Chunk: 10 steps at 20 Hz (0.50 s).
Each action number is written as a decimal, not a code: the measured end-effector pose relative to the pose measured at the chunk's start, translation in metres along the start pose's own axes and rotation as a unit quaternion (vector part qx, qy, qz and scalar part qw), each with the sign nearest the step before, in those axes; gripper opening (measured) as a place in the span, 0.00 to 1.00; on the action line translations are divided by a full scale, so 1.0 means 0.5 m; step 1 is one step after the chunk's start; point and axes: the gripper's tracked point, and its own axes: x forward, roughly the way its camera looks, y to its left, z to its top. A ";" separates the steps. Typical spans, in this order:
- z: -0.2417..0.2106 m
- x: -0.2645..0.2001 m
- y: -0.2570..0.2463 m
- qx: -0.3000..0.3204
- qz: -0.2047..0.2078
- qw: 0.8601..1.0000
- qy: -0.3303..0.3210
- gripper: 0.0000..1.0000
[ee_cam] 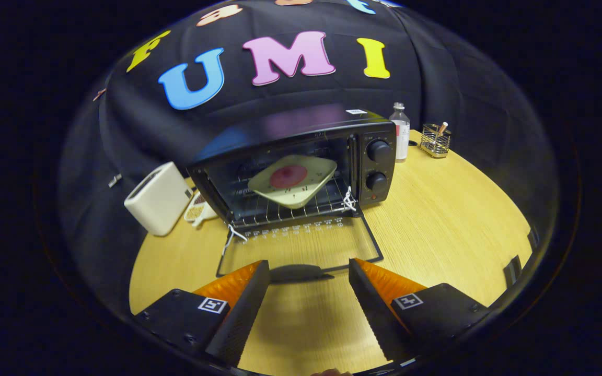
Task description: Open the toaster oven, put the food inside, and close the toaster oven door.
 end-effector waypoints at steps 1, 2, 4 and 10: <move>-0.024 0.001 -0.003 -0.018 -0.004 1.000 0.013 0.99; -0.047 0.004 -0.007 -0.033 -0.008 0.999 0.025 0.99; -0.091 0.017 -0.012 -0.053 -0.016 0.997 0.051 1.00; -0.140 0.084 -0.008 -0.065 -0.018 0.993 0.097 1.00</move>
